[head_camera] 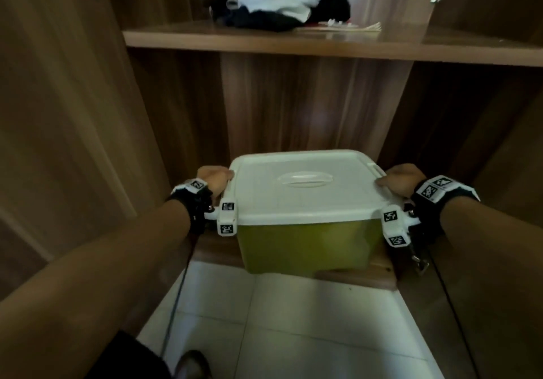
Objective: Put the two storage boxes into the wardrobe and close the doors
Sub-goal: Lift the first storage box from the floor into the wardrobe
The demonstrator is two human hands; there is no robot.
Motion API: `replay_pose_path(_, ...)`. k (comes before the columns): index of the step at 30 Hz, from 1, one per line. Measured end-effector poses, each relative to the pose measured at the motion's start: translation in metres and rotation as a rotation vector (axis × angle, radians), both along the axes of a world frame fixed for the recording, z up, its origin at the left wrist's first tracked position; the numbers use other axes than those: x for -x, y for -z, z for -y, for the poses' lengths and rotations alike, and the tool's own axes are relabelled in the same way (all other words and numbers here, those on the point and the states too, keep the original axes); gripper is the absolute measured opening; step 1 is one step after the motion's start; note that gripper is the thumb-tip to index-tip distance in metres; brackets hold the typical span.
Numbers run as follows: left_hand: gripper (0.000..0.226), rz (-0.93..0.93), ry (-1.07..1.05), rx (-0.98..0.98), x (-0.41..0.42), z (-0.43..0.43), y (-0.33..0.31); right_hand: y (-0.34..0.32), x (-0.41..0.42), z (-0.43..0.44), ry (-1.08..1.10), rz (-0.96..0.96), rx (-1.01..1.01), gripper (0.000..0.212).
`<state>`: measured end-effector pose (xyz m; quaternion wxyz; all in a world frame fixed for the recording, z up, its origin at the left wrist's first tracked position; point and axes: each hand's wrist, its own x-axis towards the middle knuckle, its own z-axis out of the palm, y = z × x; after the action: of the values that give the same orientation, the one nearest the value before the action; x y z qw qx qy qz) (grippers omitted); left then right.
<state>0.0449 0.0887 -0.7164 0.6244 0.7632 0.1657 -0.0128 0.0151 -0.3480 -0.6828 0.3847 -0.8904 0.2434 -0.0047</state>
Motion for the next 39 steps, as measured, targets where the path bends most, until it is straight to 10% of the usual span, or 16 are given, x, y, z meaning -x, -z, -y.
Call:
replay_pose_path(5,0.012,-0.030,-0.063,0.019,-0.027,-0.031,0.029,0.037,-0.033,-0.033,0.050,0.046,-0.035,0.036)
replay_pose_path(10,0.013,-0.113,0.051,-0.185,-0.071,-0.054,0.083,0.092,-0.086,-0.058,0.008,-0.052,-0.204,0.018)
replay_pose_path(31,0.134,-0.422,0.066,-0.186,-0.113,-0.089,0.161,0.187,-0.251,-0.125,-0.190,-0.112,-0.057,0.051)
replay_pose_path(39,0.093,-0.395,0.000,-0.330,-0.123,-0.090,0.151,0.170,-0.236,-0.132,-0.201,-0.135,-0.097,0.055)
